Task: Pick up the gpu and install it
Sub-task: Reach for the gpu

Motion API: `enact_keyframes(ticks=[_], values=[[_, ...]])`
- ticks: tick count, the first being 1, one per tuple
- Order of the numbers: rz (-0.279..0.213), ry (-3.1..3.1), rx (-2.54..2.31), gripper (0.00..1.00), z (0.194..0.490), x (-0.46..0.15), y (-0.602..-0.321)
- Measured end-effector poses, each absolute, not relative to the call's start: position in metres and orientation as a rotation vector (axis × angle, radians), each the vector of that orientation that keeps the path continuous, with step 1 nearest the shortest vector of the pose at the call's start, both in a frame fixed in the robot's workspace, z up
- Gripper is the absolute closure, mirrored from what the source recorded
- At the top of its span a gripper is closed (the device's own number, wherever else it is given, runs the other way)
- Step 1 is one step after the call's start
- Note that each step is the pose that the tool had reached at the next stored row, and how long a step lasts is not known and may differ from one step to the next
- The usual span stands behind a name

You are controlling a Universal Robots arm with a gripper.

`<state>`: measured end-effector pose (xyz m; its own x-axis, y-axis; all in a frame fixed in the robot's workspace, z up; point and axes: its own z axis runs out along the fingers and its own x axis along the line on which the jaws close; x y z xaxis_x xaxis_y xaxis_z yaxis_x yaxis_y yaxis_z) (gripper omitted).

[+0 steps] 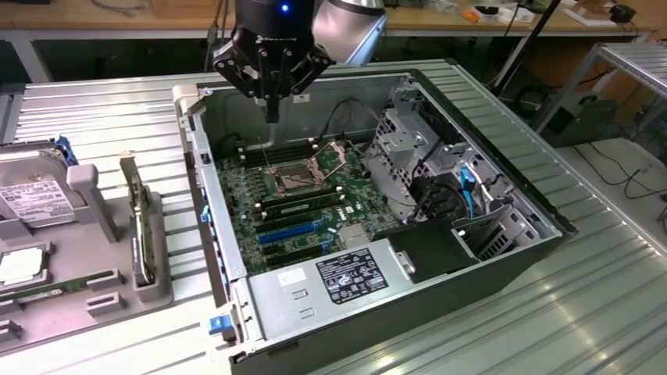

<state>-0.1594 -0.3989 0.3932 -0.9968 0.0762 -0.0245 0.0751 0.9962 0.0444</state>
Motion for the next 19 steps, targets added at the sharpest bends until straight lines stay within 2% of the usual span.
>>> enact_keyframes(ticks=[19], values=[[0.068, 3.112, 0.118, 0.89, 0.393, -0.181, -0.399]])
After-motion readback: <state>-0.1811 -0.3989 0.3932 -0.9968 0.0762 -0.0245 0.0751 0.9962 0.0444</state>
